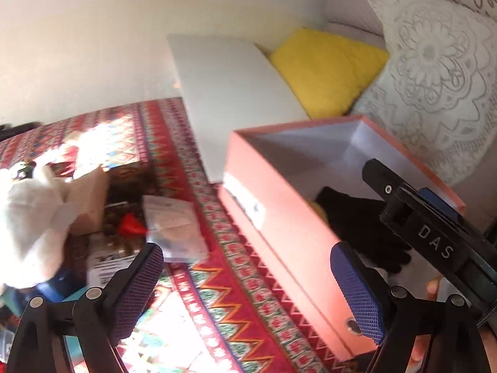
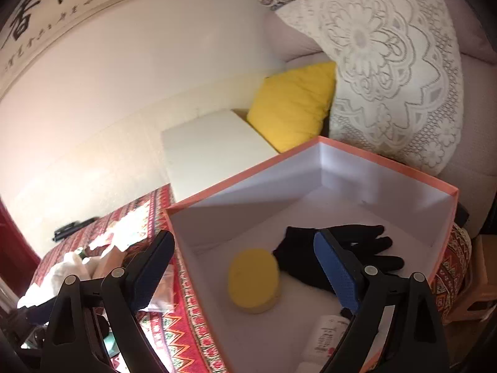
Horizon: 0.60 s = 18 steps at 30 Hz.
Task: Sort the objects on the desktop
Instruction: 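Grasp the teal oval case with the right tool while the left tool grasps the black dotted cap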
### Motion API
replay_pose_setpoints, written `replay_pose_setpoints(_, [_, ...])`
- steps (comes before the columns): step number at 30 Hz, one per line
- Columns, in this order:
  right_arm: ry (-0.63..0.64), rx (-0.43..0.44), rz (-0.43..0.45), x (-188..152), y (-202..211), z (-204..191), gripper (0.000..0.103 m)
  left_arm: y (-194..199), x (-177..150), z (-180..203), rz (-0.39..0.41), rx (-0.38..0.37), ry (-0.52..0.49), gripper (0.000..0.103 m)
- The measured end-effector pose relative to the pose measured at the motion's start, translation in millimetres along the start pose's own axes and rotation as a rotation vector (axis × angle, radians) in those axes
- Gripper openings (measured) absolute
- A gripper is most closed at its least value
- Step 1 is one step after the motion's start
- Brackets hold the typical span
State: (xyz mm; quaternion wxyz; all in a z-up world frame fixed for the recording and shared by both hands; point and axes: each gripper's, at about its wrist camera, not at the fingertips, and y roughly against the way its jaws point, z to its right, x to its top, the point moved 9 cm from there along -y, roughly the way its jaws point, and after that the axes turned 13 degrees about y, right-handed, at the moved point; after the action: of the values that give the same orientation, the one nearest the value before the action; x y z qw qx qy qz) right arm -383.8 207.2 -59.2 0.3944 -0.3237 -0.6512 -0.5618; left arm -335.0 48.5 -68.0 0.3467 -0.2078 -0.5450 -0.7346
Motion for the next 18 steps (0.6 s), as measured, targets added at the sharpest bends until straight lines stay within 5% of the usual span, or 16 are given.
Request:
replay_pose_setpoints(6, [0.136,0.241,-0.068,-24,-10,-111,0.095,48,-13,-120,0.045,0.164,0.056,0.094])
replay_pose_setpoints(9, [0.163,0.428,-0.131,-45,-14,-170,0.095,71,-27,-188,0.055,0.275,0.074,0.094])
replay_pose_setpoints(12, [0.146,0.597,-0.237,-72,-15,-219,0.095,87,-44,-250,0.047,0.422,0.040,0.094])
replay_pose_setpoints(15, [0.158,0.660,-0.364,-105,-22,-254,0.095,92,-63,-294,0.011,0.522,-0.034,0.094])
replay_pose_setpoints(18, [-0.013,0.749,-0.555,-145,-34,-271,0.095,88,-79,-323,-0.032,0.586,-0.118,0.094])
